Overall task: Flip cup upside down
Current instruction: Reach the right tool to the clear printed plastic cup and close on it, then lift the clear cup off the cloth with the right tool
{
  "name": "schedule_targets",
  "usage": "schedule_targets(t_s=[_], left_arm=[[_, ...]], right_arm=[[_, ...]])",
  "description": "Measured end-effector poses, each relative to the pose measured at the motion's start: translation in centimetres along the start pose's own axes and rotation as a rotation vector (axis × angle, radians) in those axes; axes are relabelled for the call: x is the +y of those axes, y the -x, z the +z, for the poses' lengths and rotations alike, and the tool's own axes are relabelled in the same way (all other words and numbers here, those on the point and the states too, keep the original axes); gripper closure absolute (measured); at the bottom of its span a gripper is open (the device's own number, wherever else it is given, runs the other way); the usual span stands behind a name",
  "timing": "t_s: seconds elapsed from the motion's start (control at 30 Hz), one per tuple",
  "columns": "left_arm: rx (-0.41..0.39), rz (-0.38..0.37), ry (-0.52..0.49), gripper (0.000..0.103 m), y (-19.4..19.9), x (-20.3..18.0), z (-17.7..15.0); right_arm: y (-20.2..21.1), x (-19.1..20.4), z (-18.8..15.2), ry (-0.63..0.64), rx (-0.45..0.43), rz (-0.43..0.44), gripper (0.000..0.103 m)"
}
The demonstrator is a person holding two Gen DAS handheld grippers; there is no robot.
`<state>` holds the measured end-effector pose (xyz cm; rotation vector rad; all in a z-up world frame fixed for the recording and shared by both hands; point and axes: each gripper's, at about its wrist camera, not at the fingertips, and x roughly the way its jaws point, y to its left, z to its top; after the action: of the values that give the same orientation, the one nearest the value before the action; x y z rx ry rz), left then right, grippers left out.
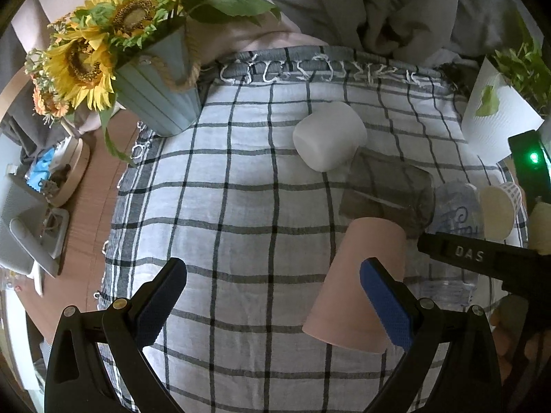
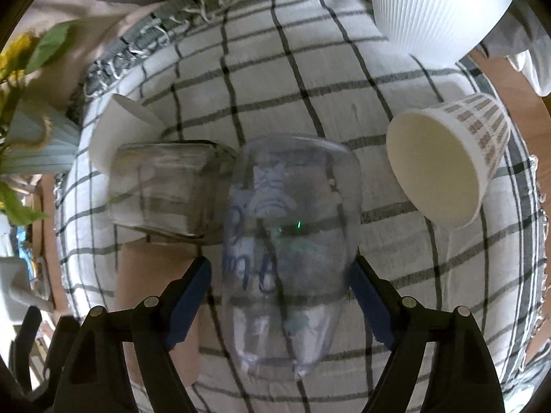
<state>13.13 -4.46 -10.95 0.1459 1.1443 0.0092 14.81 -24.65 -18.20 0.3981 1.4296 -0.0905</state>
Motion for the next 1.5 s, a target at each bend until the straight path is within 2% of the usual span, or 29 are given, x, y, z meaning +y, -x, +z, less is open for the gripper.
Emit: schedule_targets(t_s=[0.1,0.4,0.57,0.73,0.83,1.17,1.3,1.5], left_arm=[[0.008,-0.001,-0.004,0.0,-0.2,-0.3,-0.2],[0.01,-0.017,0.001,0.0,0.6,-0.4,-1.2],[0.011,-0.031,0.013,0.0,1.7,0.3,-2.8],[0.027,-0.04,0.017,0.0,2.5,1.2,-5.1],[0.052,-0.036,0.017,0.0,2.7,1.8,-6.9],[0.144,-0.016,0.013,0.0,1.4,2.6,-11.8],[0.171,-0.013,0.002,0.0,0.8,2.3,-12.7],[0.198,-0.012,-0.005,0.0,0.0,1.9,-13.5]], right_arm=[[-0.7,-0.3,0.2,-0.003,0.01,-0.019,0.032],[0.7,-0.8,-1.1,0.057,-0.028,-0.014,0.032],[3.7,-0.8,-3.5,0.085,-0.086,-0.02,0.032],[5.5,-0.3,-6.0,0.122,-0.092,0.005,0.032],[5.9,0.4,-8.0,0.147,-0.08,0.008,0.032],[2.5,1.1,-13.7,0.176,0.027,-0.009,0.032],[1.0,1.6,-14.8,0.21,0.067,-0.033,0.032],[0.2,1.6,-15.5,0.234,0.067,-0.064,0.032]])
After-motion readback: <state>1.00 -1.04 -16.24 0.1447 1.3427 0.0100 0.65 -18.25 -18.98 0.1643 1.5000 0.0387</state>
